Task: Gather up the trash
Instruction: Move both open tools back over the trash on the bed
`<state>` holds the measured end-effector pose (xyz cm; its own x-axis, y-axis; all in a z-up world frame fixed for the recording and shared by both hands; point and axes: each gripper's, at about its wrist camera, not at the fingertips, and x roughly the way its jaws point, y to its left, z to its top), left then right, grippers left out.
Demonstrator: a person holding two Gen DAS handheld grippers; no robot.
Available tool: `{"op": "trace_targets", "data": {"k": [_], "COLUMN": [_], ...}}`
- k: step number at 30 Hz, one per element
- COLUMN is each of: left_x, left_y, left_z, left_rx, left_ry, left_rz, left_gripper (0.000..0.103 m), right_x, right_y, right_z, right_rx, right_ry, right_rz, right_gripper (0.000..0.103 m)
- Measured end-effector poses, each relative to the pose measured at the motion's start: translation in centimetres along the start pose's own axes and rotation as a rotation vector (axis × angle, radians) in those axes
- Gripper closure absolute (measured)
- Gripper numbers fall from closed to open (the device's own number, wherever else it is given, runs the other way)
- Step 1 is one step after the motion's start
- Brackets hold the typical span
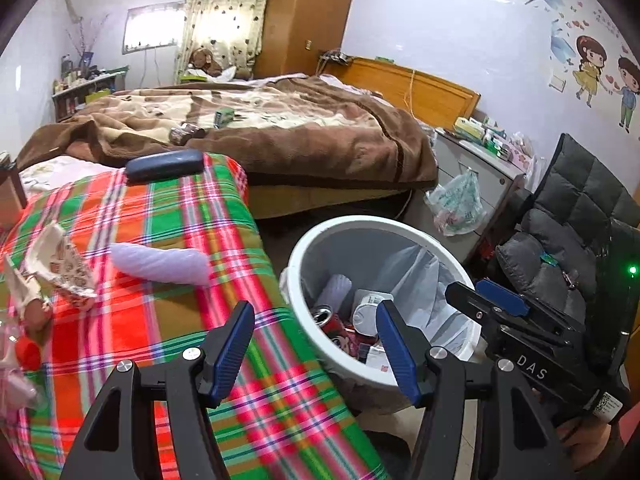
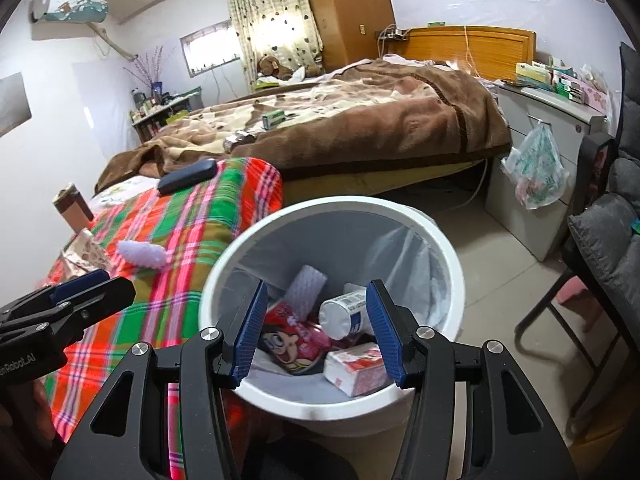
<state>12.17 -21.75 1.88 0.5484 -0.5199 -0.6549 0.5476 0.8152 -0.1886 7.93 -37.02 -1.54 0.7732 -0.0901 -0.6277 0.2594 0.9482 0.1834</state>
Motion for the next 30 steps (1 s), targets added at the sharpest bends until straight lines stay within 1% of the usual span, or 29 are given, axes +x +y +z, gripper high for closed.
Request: {"op": "trace_targets", "data": {"k": [4, 6, 11, 19, 24, 30], "left_x": [-1.9, -2.5, -4.4, -7.3, -8.9, -11.0], "left_y": [1.3, 2.1, 4.0, 9.1, 12.0, 15.9], "left_z": [-0.3, -0.6, -1.4, -2.9, -4.2, -5.4], "left_rx": [-0.012, -0.026, -0.04, -0.134, -0.184, -0.255], "left_ry": [-0.031, -0.035, -0.061, -0.09, -0.099, -0.107], "left_rz": [0.033, 0.038, 0.102, 0.179, 0.245, 0.324], "left_gripper": [0.04, 0.04, 0.04, 0.04, 0.04, 0.04], "right_x": [-0.3, -0.4, -0.7, -0.3, 0.3, 1.3], "right_y": [1.1, 1.6, 3.2, 5.8, 7.7, 10.5], "right_z": [-0.2, -0.2, -0.3, -0.6, -0.7, -0.1], "right_rx": [-0.019, -0.026, -0.052, -0.095, -0.139, -0.219], "right_ry": [-0.009, -0.012, -0.026, -0.016, -0.003, 0.011], "right_rz": [0.022, 0.038, 0.071, 0.121, 0.149, 0.218], "right_gripper": [0.05, 0.05, 0.05, 0.05, 0.05, 0.05]}}
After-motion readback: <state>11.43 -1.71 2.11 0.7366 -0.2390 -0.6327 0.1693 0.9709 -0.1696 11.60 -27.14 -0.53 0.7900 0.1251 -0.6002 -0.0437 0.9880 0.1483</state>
